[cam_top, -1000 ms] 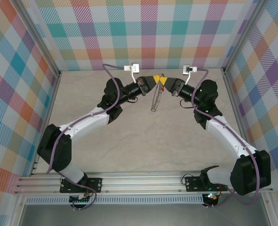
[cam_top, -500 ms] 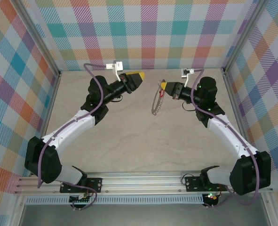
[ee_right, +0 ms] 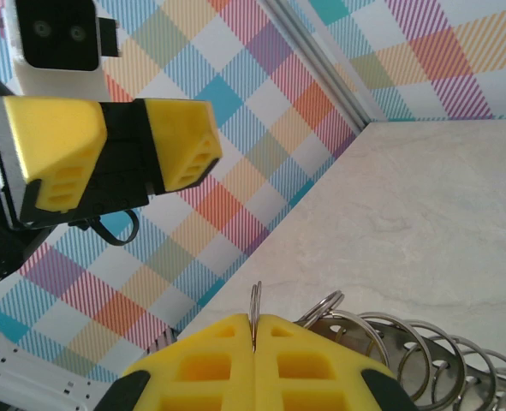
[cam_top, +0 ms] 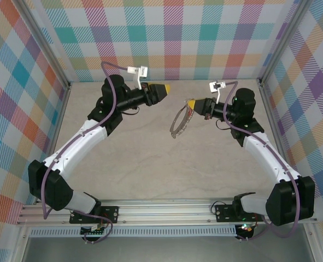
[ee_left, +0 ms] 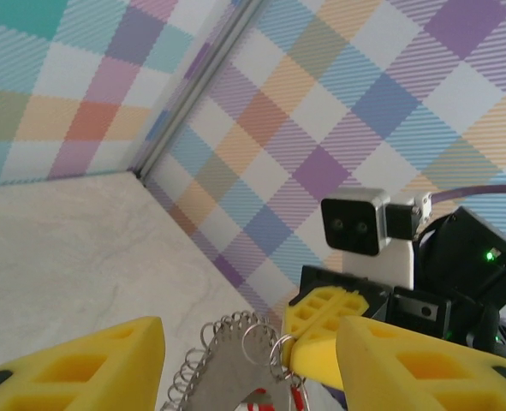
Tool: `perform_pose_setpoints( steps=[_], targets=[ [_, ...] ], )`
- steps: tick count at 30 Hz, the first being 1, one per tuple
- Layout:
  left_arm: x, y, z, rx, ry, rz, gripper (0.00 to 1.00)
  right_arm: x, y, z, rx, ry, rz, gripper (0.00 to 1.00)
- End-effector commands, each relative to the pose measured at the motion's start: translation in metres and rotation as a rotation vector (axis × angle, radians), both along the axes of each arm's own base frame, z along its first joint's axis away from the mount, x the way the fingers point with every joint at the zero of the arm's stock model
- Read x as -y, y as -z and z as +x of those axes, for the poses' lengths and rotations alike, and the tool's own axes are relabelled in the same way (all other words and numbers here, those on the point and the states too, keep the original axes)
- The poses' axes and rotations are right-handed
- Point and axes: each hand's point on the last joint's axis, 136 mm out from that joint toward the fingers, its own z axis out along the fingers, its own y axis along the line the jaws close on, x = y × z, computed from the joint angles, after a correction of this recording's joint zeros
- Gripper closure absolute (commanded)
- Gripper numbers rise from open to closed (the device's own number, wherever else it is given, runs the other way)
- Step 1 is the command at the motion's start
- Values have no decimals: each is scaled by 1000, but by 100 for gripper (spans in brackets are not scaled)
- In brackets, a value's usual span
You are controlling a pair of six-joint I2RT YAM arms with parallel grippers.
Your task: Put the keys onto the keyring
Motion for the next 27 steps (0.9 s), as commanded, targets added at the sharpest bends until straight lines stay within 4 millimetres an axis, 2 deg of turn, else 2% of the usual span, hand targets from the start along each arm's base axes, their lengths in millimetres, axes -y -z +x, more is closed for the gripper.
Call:
perform_pose_setpoints(
  steps=[1, 9, 15, 19, 22, 27],
  targets=[
    [-3, 4, -14, 7, 45, 35, 44, -1, -7, -11, 54, -64, -1, 100],
    [7, 20, -18, -10, 124, 46, 45, -2, 4, -18, 37, -103, 12, 100],
    [19, 30, -19, -32, 210, 71, 48, -3, 3, -18, 56, -127, 50, 100],
    [29, 37, -26, -35, 289, 93, 50, -5, 1, -21, 53, -173, 51, 100],
    [35, 42, -31, -29, 334, 93, 54, -7, 2, -24, 44, -206, 43, 100],
    [43, 38, -35, -2, 373, 82, 62, -8, 5, -23, 41, -214, 34, 100]
  ],
)
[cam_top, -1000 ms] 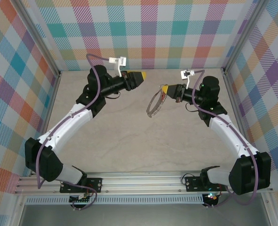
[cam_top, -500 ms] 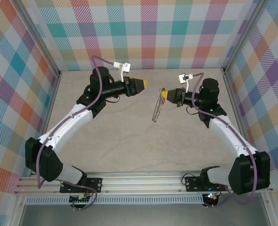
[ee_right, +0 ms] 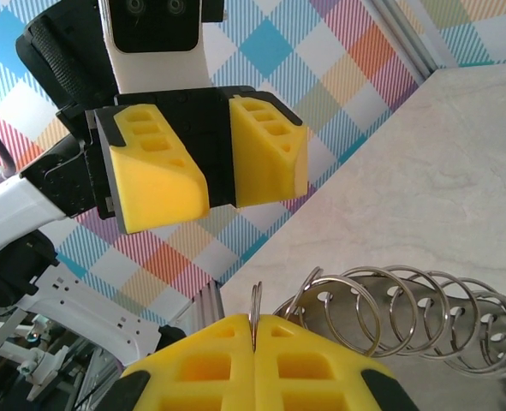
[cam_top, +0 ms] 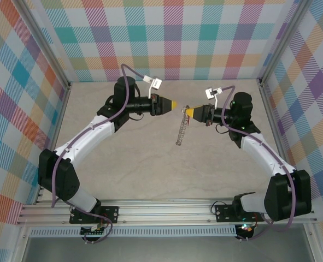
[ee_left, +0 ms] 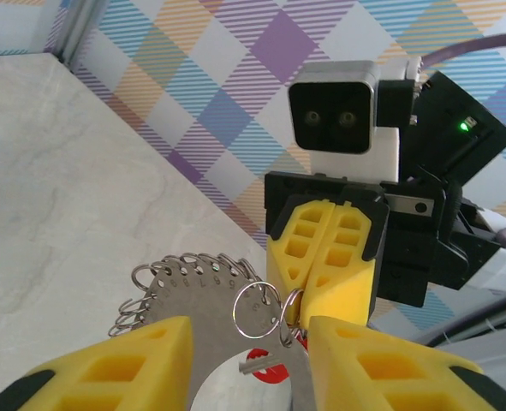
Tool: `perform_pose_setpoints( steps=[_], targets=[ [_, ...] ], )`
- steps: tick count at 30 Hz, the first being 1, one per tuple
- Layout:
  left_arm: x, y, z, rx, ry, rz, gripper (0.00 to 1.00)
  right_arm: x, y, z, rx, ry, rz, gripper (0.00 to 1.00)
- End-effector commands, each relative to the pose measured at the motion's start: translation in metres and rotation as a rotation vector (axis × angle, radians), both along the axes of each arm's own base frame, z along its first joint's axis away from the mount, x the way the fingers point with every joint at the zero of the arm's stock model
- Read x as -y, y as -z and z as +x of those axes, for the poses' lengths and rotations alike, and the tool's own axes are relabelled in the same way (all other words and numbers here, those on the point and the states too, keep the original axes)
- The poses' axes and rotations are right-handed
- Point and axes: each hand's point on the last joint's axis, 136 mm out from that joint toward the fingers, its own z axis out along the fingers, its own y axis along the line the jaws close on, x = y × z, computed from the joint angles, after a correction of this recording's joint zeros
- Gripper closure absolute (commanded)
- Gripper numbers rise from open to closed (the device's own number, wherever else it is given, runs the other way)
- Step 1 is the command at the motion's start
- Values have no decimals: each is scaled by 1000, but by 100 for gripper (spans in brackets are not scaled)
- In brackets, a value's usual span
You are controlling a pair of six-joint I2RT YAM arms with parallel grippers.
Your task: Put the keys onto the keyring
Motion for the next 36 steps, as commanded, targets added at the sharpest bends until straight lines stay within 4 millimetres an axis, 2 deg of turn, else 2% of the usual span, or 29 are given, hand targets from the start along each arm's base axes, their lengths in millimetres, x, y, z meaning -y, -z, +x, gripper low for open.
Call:
perform_pose_setpoints(
  steps=[1, 7, 12, 17, 36],
  targets=[
    [9, -23, -10, 74, 82, -39, 64, -1, -18, -1, 77, -38, 16, 100],
    [14, -32, -13, 116, 153, -25, 64, 1, -8, 8, 66, 16, 28, 100],
    [17, -35, -13, 152, 190, -21, 65, 2, -9, 5, 66, 19, 35, 100],
    [22, -30, -15, 160, 246, -24, 70, 3, -15, 0, 77, 18, 28, 100],
    [30, -15, -12, 135, 315, -20, 68, 5, -27, 1, 94, 48, 29, 100]
  ],
)
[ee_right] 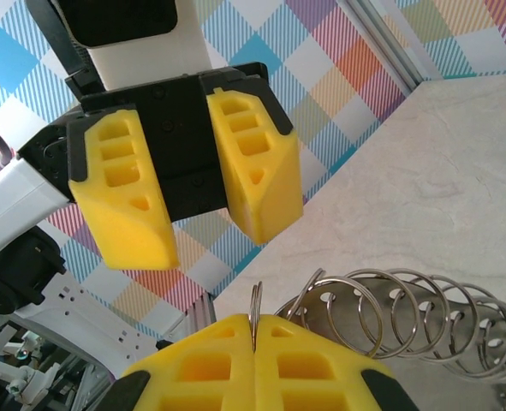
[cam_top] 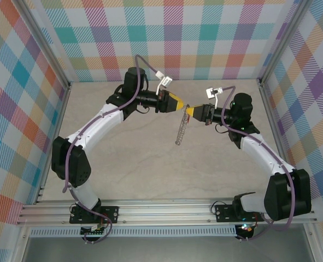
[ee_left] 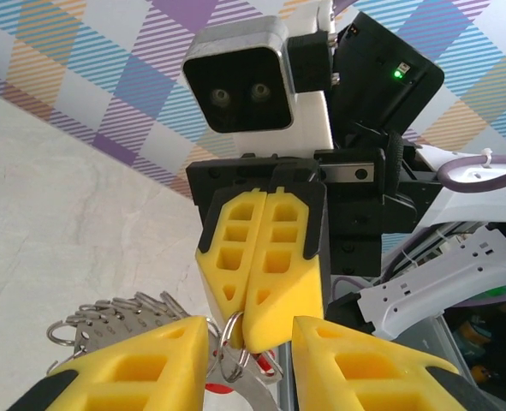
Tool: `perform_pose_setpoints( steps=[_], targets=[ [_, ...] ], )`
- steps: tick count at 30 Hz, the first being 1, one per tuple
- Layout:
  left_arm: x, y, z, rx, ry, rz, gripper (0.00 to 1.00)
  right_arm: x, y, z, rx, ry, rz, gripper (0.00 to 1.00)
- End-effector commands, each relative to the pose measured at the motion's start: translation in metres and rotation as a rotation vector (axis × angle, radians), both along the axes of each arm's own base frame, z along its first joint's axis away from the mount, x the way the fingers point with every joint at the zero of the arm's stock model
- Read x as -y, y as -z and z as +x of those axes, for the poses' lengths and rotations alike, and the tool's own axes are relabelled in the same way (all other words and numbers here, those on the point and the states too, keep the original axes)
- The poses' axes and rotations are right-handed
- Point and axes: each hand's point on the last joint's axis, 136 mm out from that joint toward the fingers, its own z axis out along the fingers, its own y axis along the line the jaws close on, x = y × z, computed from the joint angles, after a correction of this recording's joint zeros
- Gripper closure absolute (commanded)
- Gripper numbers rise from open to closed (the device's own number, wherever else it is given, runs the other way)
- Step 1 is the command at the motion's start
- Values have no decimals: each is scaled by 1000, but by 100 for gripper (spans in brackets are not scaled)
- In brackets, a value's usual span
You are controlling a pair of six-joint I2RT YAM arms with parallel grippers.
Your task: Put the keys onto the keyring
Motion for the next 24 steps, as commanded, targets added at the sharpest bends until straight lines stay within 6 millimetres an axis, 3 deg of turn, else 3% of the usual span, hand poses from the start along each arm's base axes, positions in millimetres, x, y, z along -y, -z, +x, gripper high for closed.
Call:
perform_pose_setpoints(
  steps=[1, 24],
  targets=[
    [3, -11, -7, 29, 44, -21, 68, 3, -27, -5, 94, 6, 15, 100],
    [16, -5, -21, 10, 115, -17, 72, 4, -27, -5, 95, 21, 15, 100]
  ],
)
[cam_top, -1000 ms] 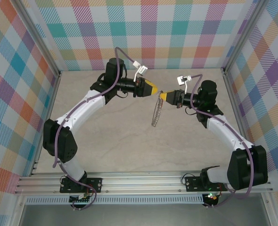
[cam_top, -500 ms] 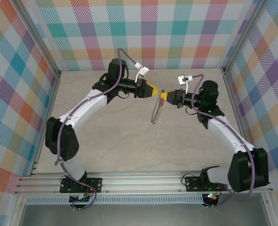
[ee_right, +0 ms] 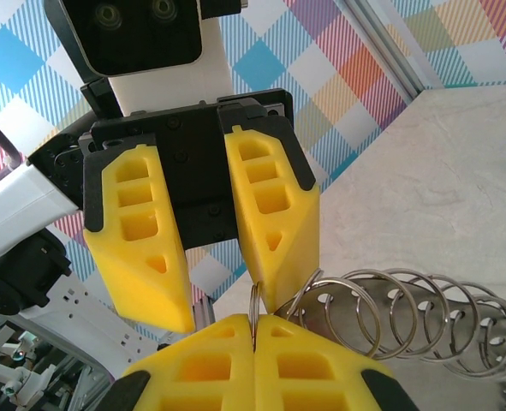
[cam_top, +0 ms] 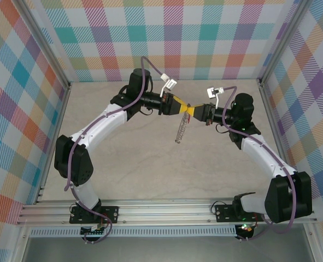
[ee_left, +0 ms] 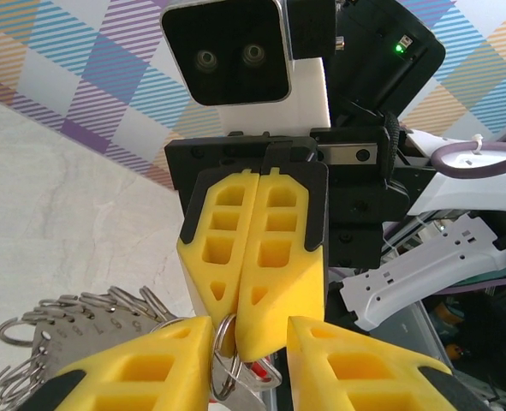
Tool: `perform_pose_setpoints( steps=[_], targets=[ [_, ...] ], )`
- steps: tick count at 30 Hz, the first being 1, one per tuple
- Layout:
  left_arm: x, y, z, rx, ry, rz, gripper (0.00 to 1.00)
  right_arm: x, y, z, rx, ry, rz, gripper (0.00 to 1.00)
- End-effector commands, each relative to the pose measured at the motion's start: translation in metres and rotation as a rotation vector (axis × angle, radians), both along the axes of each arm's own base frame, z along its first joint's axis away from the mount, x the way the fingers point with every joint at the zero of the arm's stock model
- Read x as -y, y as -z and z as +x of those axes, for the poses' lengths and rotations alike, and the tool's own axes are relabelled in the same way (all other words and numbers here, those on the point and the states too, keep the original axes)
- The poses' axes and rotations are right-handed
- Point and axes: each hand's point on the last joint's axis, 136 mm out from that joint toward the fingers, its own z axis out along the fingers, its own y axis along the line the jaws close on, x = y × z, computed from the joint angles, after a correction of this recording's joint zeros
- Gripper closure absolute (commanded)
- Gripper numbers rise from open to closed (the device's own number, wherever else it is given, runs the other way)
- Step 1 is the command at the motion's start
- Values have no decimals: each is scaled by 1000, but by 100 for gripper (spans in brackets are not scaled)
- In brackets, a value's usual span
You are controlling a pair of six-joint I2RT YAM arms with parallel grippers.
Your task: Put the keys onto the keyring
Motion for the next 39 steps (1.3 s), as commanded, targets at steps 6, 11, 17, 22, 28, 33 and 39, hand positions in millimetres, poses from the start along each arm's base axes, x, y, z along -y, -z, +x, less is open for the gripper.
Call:
perform_pose_setpoints(
  steps=[6, 11, 17, 22, 28, 33, 39],
  targets=[
    [0, -10, -15, 29, 72, -18, 72, 4, -19, -1, 75, 23, 7, 100],
    [-1, -10, -19, 32, 91, -19, 75, 5, -20, -1, 74, 23, 8, 100],
    [2, -12, -21, 40, 101, -24, 83, 5, -20, -2, 73, 17, 9, 100],
    [6, -15, -24, 53, 115, -34, 100, 5, -20, -3, 71, 11, 9, 100],
    [10, -18, -6, 52, -13, -37, 100, 16, -24, -2, 65, 54, -1, 76],
    [11, -28, 6, 29, -106, -98, 100, 52, -33, 2, 69, 169, 17, 50],
    [13, -38, 6, 39, -144, -142, 100, 71, -29, 3, 36, 324, 34, 39]
  ],
)
